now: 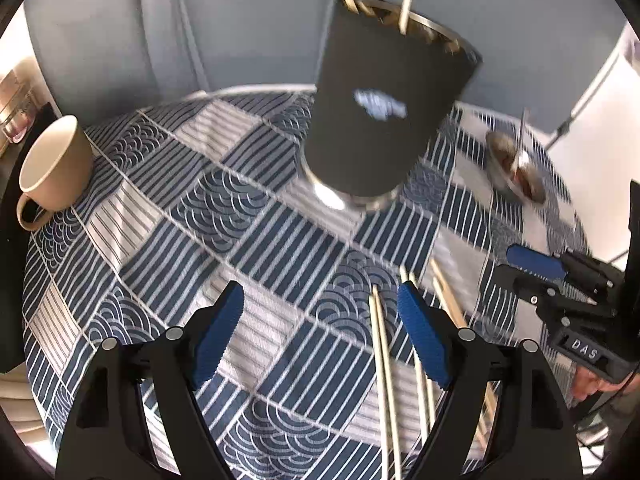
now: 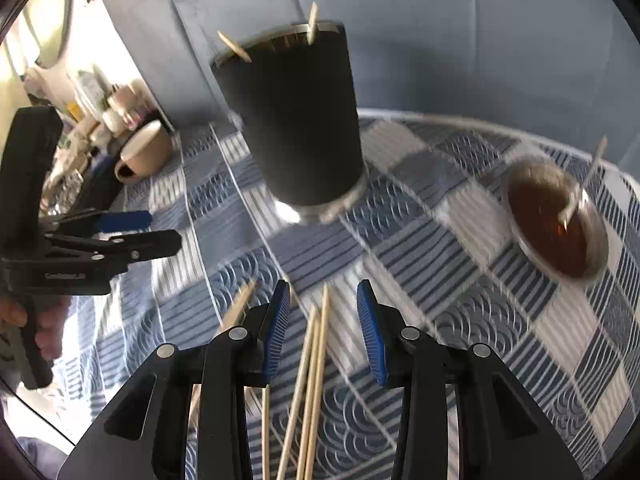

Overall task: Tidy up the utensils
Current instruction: 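Move both open grippers back down to the remaining wooden sticks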

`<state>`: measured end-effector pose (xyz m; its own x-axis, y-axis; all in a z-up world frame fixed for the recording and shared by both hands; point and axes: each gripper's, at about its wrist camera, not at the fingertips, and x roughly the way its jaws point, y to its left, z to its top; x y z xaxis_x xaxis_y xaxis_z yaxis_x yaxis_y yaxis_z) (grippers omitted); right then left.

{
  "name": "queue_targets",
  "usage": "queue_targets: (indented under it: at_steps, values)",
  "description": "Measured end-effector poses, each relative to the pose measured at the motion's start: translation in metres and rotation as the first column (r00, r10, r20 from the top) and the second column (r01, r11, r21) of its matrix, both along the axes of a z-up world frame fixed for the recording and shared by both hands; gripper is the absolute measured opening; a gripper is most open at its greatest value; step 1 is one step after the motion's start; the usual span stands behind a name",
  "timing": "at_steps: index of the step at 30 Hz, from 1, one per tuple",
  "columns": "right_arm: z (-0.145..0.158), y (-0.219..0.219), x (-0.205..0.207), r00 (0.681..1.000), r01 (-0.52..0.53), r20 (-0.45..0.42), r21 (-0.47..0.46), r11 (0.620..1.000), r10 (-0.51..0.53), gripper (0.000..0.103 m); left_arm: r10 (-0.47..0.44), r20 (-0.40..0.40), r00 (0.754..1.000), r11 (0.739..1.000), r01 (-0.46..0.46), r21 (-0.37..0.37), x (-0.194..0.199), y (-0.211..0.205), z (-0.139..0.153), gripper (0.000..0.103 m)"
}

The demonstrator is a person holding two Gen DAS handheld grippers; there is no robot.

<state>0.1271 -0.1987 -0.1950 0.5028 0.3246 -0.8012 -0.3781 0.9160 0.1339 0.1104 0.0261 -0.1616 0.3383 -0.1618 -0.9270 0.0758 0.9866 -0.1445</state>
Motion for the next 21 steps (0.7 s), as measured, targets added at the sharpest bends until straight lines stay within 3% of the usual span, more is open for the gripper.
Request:
queue_targets:
  at_steps: [5, 10, 21]
  values:
    - [-0.033, 0.000, -0.012, 0.998, -0.023, -0.069, -0.097, 0.995, 0.016, 0.033, -0.020, -0.054, 0.998, 0.999, 0.021, 0.025, -0.018, -0.008, -0.021, 0.079]
    - [-0.054, -0.008, -0.023, 0.993, -0.017, -0.122, -0.102, 0.995, 0.005, 0.033, -0.015, -0.131, 0.991, 0.999, 0.021, 0.048, -0.036, -0.010, -0.044, 0.079]
    - [-0.055, -0.002, -0.033, 0.995, -0.039, -0.096, -0.150, 0.988, 0.025, 0.036, -0.019, -0.159, 0.987, 0.998, 0.028, 0.054, -0.045, -0.017, -0.051, 0.079]
